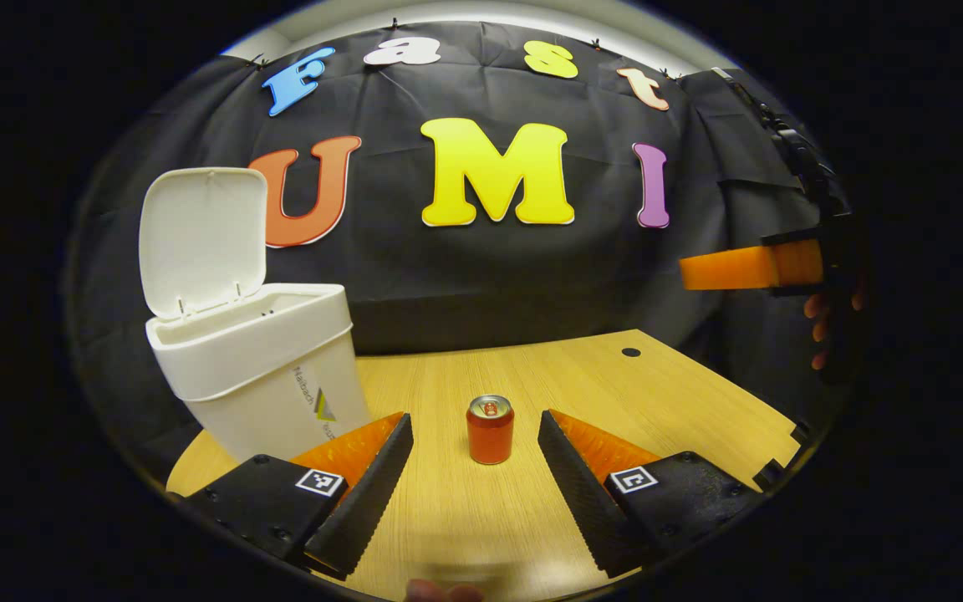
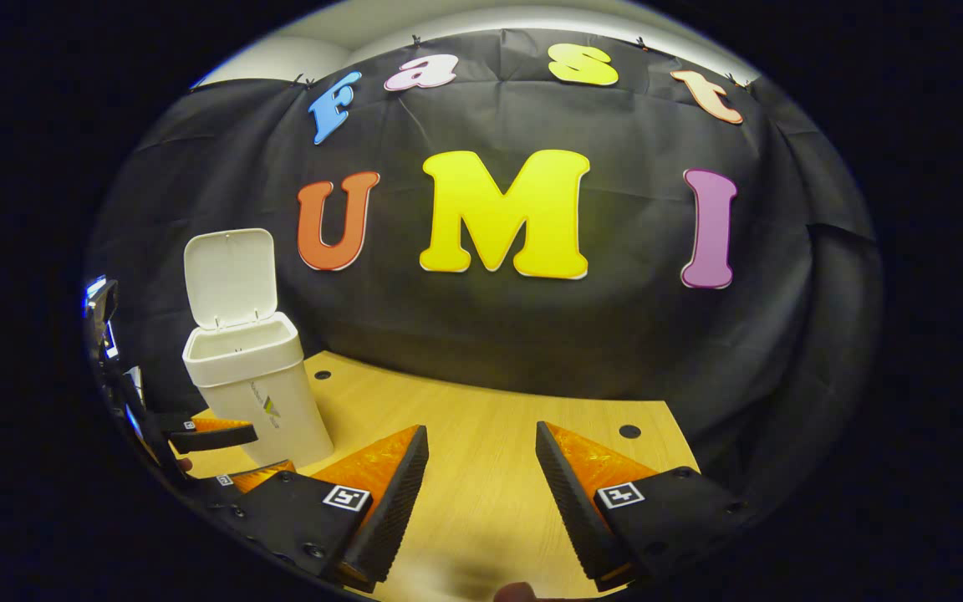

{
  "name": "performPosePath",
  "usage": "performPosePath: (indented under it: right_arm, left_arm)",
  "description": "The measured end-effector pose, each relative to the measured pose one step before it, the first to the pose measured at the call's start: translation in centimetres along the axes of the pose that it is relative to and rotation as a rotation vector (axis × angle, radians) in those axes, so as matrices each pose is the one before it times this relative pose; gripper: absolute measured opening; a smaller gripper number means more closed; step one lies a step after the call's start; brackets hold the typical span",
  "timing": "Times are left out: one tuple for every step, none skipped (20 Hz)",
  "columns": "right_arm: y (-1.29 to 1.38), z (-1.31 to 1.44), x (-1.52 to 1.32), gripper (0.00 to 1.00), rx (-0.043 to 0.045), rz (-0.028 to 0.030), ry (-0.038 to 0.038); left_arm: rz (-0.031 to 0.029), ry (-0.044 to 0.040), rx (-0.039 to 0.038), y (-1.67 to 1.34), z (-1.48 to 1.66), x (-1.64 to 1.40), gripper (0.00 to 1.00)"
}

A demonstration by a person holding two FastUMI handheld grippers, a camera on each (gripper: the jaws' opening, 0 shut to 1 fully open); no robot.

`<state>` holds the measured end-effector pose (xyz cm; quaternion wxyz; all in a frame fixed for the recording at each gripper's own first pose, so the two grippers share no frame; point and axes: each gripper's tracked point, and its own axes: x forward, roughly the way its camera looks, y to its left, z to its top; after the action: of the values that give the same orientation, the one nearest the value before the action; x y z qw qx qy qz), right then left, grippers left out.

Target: Press the lid of the desktop garbage bin to open it, pick up the crumpled paper on the desktop and throw it into the bin, then pick up the pop can on the desktop and drop it into the bin, and finally close the garbage bin lid.

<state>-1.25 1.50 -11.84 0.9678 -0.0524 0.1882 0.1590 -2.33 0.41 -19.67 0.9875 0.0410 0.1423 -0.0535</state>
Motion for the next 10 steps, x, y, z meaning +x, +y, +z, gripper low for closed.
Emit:
performPosePath:
  right_arm:
    - [-0.804,-0.713,-0.417,0.83,-0.01060,-0.01140,0.01317]
    - [-0.549,-0.480,-0.424,0.83,-0.00389,-0.01108,0.00989]
    - [-0.608,-0.456,-0.335,0.83,0.00217,-0.00887,0.01212]
    - [-0.741,-0.716,-0.292,0.83,0.00735,-0.00966,0.01453]
    - [-0.529,-0.644,-0.173,0.83,0.00595,-0.01006,0.01572]
    - [-0.555,-0.577,-0.285,0.83,0.00420,-0.00962,0.01102]
    - [-0.535,-0.592,-0.138,0.83,-0.00020,-0.01187,0.01178]
    - [-0.509,-0.687,-0.135,0.83,0.00155,-0.00991,0.01467]
    - [-0.249,-0.598,-0.188,0.83,0.00354,-0.00371,0.01484]
    - [-0.073,-0.488,-0.011,0.83,-0.00077,0.00040,0.01329]
  left_arm:
    - [-0.00332,0.01334,0.00038,-0.283,-0.744,1.081,0.99]
    - [-0.00583,0.01280,-0.00236,-0.305,-0.679,1.100,1.00]
    - [-0.00604,0.00955,-0.00532,-0.130,-0.536,1.093,1.00]
    - [-0.00845,0.00956,-0.00564,-0.301,-0.628,1.053,1.00]
    - [-0.00645,0.00885,-0.00167,-0.334,-0.615,0.970,1.00]
    - [-0.00015,0.00790,0.00164,-0.084,-0.491,0.894,1.00]
    - [-0.00316,0.00998,-0.00033,-0.202,-0.579,0.935,1.00]
    - [-0.00134,0.01033,-0.00109,-0.077,-0.584,0.868,1.00]
    - [0.00102,0.01205,-0.00087,-0.061,-0.594,0.889,1.00]
    - [0.00505,0.01056,-0.00202,0.032,-0.544,0.765,1.00]
